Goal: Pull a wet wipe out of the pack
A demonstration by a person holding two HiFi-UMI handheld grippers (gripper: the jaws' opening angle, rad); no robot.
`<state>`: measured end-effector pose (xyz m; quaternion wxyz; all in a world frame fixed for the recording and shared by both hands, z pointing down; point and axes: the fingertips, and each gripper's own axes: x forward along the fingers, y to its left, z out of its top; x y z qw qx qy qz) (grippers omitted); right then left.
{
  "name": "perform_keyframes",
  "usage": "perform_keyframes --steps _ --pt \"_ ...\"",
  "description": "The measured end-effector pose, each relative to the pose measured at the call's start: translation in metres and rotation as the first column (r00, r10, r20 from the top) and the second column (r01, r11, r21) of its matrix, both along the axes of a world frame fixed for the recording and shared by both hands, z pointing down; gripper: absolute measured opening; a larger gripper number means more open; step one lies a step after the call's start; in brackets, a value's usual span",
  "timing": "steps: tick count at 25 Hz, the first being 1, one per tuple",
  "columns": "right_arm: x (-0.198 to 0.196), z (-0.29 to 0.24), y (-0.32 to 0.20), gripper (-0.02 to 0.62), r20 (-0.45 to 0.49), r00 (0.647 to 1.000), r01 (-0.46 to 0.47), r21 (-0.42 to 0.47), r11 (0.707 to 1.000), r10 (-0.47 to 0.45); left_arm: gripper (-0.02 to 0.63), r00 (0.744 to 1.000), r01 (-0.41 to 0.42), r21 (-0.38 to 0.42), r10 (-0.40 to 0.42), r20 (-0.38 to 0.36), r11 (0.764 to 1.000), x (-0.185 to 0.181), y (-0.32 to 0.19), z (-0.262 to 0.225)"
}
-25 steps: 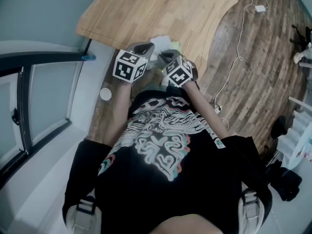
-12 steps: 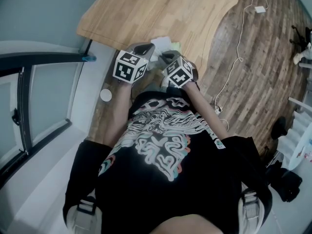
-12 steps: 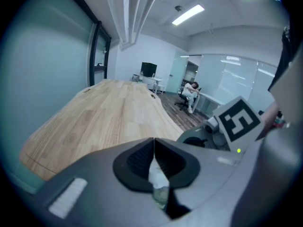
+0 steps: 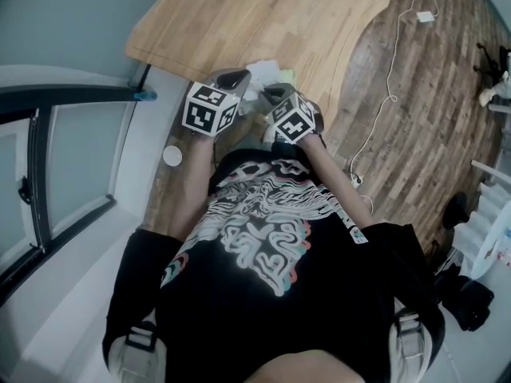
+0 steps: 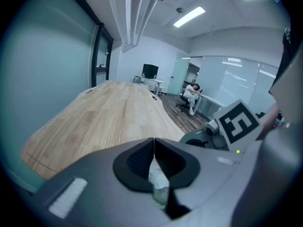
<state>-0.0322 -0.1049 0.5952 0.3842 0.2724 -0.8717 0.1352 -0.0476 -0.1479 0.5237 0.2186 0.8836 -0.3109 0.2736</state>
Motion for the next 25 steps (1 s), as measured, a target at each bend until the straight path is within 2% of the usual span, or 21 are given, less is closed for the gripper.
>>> perform_keyframes --steps 25 --pt "0.001 -0.001 0.003 0.023 0.013 1.000 -0.006 -0.024 1.000 0.007 -0.002 0.999 0.031 0.026 -0.031 -0.016 0.999 -0.005 -0.010 -0.013"
